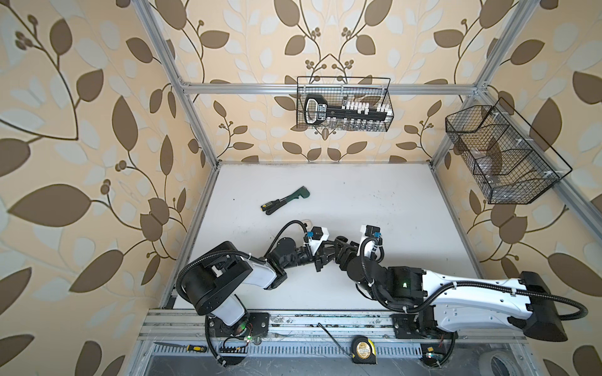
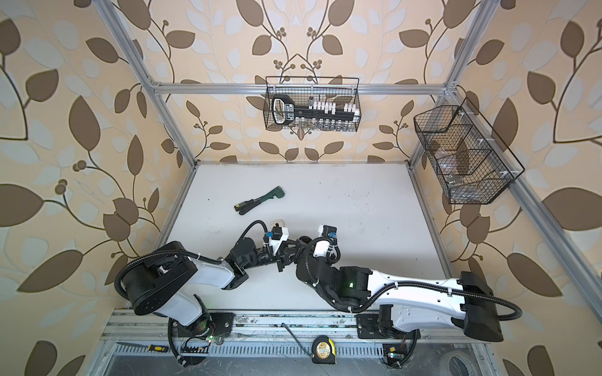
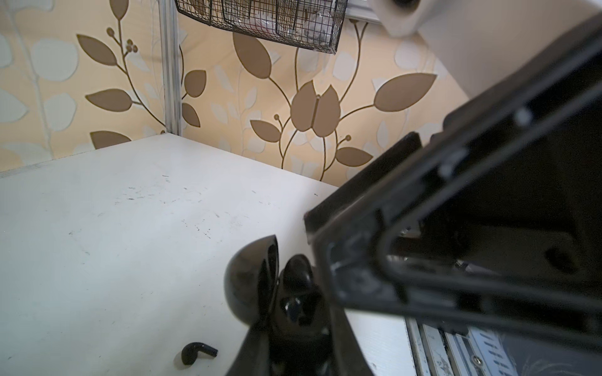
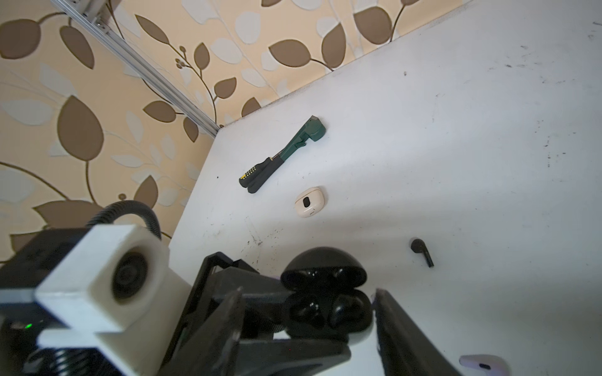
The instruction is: Insert the wireless bluetooth earbuds into the charging case
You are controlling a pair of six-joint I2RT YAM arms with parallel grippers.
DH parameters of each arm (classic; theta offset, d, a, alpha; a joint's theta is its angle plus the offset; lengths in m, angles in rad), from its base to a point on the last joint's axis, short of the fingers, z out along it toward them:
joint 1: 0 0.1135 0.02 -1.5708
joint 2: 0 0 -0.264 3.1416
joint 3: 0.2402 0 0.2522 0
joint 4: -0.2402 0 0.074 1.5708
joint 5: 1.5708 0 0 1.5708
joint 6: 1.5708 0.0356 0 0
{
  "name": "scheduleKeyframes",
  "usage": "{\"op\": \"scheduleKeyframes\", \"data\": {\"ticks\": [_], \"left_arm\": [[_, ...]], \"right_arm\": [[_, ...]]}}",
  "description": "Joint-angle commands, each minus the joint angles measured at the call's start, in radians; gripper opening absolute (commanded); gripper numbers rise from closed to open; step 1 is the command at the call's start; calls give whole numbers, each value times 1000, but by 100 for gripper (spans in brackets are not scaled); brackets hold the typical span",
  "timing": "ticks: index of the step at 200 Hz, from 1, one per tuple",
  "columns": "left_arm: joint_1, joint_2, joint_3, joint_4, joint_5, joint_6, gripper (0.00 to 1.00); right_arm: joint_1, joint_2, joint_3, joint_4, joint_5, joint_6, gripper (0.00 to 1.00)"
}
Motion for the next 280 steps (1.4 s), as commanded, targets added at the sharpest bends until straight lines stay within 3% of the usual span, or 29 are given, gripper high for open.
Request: {"op": "scheduleKeyframes", "data": {"ticks": [1, 54, 135, 199, 244, 280], "left_arm": [[-8, -37, 11, 85, 24, 11, 0], [-8, -42, 12, 85, 41, 12, 0], [-8, -56, 10, 86, 60, 11, 0], [-8, -59, 5, 85, 55, 15, 0], [-8, -59, 1, 85, 43, 21, 0], [-8, -59, -4, 85, 34, 28, 0]], "right_arm": [[9, -56, -17, -34, -3, -30, 67], [-6, -158, -48, -64, -6, -80, 65], [-173, -79, -75, -53, -239, -109, 45], [-167, -76, -80, -63, -233, -95, 36], [-140, -147, -81, -119, -180, -86, 37], [-151, -231, -85, -213, -150, -96, 47]]}}
